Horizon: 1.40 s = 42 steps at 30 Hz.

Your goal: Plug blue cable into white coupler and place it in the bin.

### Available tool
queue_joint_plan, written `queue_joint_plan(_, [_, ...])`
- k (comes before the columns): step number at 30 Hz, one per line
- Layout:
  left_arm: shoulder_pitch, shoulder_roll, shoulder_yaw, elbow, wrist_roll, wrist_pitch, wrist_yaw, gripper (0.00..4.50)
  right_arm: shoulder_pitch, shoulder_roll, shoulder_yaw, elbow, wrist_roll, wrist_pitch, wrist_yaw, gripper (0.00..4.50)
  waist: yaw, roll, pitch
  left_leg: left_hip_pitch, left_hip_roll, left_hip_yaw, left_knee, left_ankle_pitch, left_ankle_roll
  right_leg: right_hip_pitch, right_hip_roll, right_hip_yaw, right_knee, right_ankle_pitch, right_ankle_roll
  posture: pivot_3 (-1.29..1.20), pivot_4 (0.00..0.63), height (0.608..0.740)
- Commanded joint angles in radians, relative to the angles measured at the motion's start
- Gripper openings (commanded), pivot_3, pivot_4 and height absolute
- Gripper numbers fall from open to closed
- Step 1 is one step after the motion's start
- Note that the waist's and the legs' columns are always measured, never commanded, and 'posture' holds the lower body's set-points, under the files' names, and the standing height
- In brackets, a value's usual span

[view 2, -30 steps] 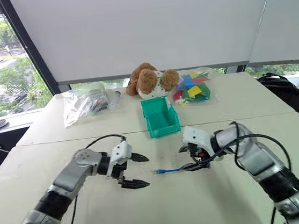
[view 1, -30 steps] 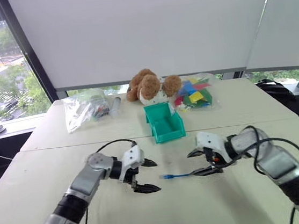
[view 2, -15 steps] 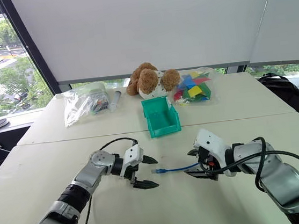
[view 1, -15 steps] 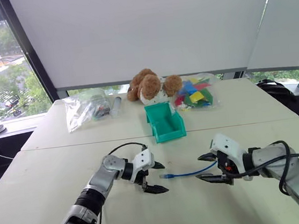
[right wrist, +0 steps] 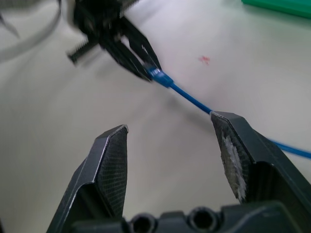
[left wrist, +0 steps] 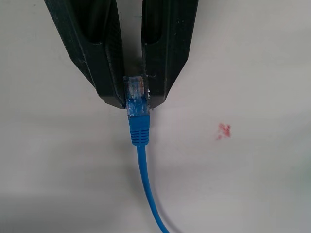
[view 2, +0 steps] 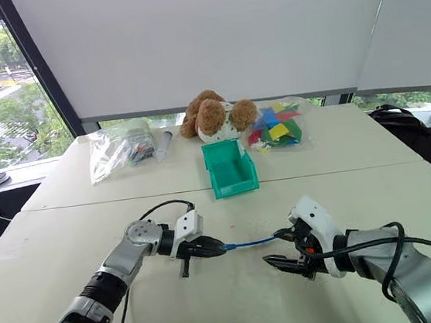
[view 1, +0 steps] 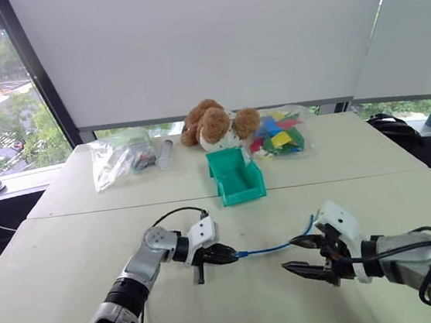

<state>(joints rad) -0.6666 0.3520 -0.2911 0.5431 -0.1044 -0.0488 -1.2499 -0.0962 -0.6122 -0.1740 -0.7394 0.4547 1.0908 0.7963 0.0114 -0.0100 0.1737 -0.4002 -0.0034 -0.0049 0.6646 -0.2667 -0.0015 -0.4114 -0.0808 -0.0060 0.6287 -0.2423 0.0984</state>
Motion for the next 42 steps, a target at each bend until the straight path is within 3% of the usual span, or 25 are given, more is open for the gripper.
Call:
queue_joint_plan(1, [-0.011, 0.003, 0.088, -0.106, -0.069, 0.008, 0.046, 0.06, -0.049, 0.163, -0.068, -0.026, 0.124, 0.160, -0.127, 2.93, 0.000, 0.000, 0.000, 0.000, 0.000, -0.001, 0.000, 0.000, 0.000, 0.000, 0.000, 0.000, 0.000, 0.000, 0.000, 0.00, 0.150, 0.740])
queue_joint_plan(7, [0.013, 0.006, 0.125, -0.233, -0.099, 0.046, 0.093, 0.06, -0.216, 0.511, -0.204, 0.120, 0.193, 0.379, -0.334, 2.93, 0.001, 0.001, -0.001, -0.001, -0.001, 0.000, 0.000, 0.000, 0.000, -0.001, -0.001, 0.000, 0.001, 0.001, 0.001, 0.00, 0.150, 0.740])
queue_joint_plan(12, [0.030, 0.007, 0.122, -0.285, -0.097, 0.068, 0.121, 0.06, -0.368, 0.698, -0.361, 0.251, 0.215, 0.438, -0.447, 2.93, -0.001, 0.002, -0.001, -0.006, -0.001, 0.000, 0.000, 0.000, 0.000, -0.007, -0.001, 0.000, 0.003, 0.002, 0.002, 0.00, 0.150, 0.740])
queue_joint_plan(18, [0.043, 0.007, 0.118, -0.313, -0.096, 0.083, 0.140, 0.06, -0.469, 0.783, -0.459, 0.347, 0.254, 0.436, -0.516, 2.93, -0.003, 0.002, -0.001, -0.008, -0.002, 0.001, -0.001, 0.000, 0.000, -0.011, 0.000, 0.000, 0.004, 0.002, 0.002, 0.00, 0.150, 0.740])
queue_joint_plan(30, [0.039, 0.002, 0.112, -0.314, -0.088, 0.081, 0.170, 0.06, -0.470, 0.770, -0.420, 0.409, 0.325, 0.407, -0.564, 2.93, -0.027, 0.002, -0.001, -0.008, -0.001, 0.001, -0.002, 0.000, 0.000, -0.011, 0.001, 0.000, 0.004, 0.002, 0.002, 0.00, 0.150, 0.740])
queue_joint_plan(36, [0.035, -0.003, 0.108, -0.312, -0.083, 0.079, 0.180, 0.00, -0.461, 0.769, -0.392, 0.421, 0.352, 0.380, -0.582, 0.12, -0.027, 0.002, 0.000, -0.008, -0.001, 0.001, -0.002, 0.000, 0.000, -0.012, 0.001, 0.000, 0.004, 0.002, 0.002, 0.00, 0.150, 0.740])
queue_joint_plan(42, [0.037, -0.007, 0.109, -0.322, -0.092, 0.105, 0.195, 0.00, -0.463, 0.764, -0.366, 0.425, 0.372, 0.358, -0.592, 0.02, -0.026, 0.002, 0.000, -0.008, -0.001, 0.001, -0.002, 0.000, 0.000, -0.012, 0.001, 0.000, 0.004, 0.002, 0.002, 0.00, 0.150, 0.740])
